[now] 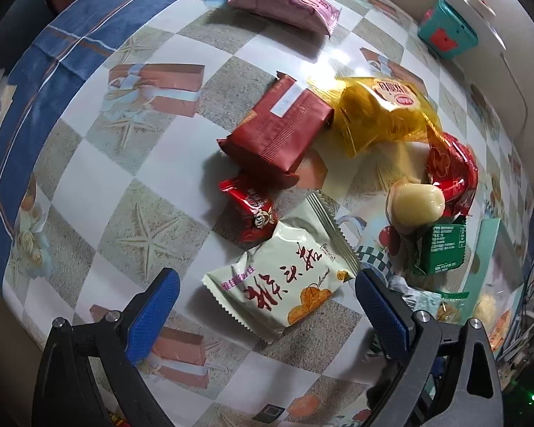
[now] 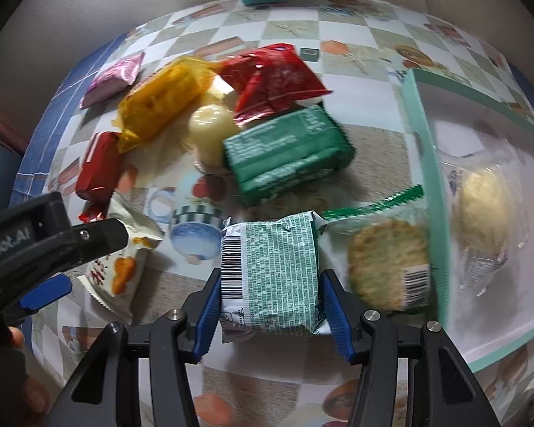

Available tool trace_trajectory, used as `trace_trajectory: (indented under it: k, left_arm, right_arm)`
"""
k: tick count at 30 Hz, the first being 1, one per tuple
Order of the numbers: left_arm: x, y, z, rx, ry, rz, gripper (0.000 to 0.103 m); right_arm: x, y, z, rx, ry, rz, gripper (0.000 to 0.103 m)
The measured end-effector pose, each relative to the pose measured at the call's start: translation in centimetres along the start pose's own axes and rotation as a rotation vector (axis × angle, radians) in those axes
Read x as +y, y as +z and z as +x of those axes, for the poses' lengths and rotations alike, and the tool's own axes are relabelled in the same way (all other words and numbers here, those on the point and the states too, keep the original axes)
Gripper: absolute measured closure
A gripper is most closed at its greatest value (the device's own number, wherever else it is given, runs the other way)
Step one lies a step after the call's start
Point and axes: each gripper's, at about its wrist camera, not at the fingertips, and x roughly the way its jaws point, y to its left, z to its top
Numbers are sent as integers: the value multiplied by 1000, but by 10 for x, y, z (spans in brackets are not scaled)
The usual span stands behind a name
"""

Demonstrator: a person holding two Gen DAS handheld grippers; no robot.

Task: Organize snacks
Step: 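Grasp the green-striped biscuit pack with the right tool while the left tool grasps the cream pastry pack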

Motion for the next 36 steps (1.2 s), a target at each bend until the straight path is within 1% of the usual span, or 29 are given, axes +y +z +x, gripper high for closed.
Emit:
trace_trajectory:
  k: [4, 8, 10, 16, 18, 21, 31, 34, 36]
  left_arm:
    - [-12, -5, 6, -4, 20, 38, 4]
    - [-28, -6, 15, 0, 39, 75, 4]
    - [-37, -10, 17, -5, 51, 91, 8]
    - [-50, -14, 17, -9, 72, 115, 8]
    - [-52, -17, 20, -7, 76, 120, 9]
    - [-55, -18, 25, -4, 86, 119, 15]
    - [-59, -22, 28, -19, 76, 119, 18]
    - [-50, -23, 26, -23, 69, 123, 20]
    - [-49, -20, 18, -24, 65, 124, 21]
  right_arm:
    - [-7, 1, -1, 11, 21, 11, 47]
    - [-6, 1, -1, 15, 18, 7, 47]
    - [-5, 1, -1, 15, 18, 7, 47]
    - [1, 1, 0, 17, 18, 9, 47]
    - [-2, 1, 0, 18, 18, 9, 47]
    - [-4, 1, 0, 18, 17, 8, 47]
    - [-4, 1, 0, 19, 12, 4, 47]
    - [-4, 1, 0, 19, 10, 3, 47]
    - [-4, 1, 0, 19, 9, 1, 47]
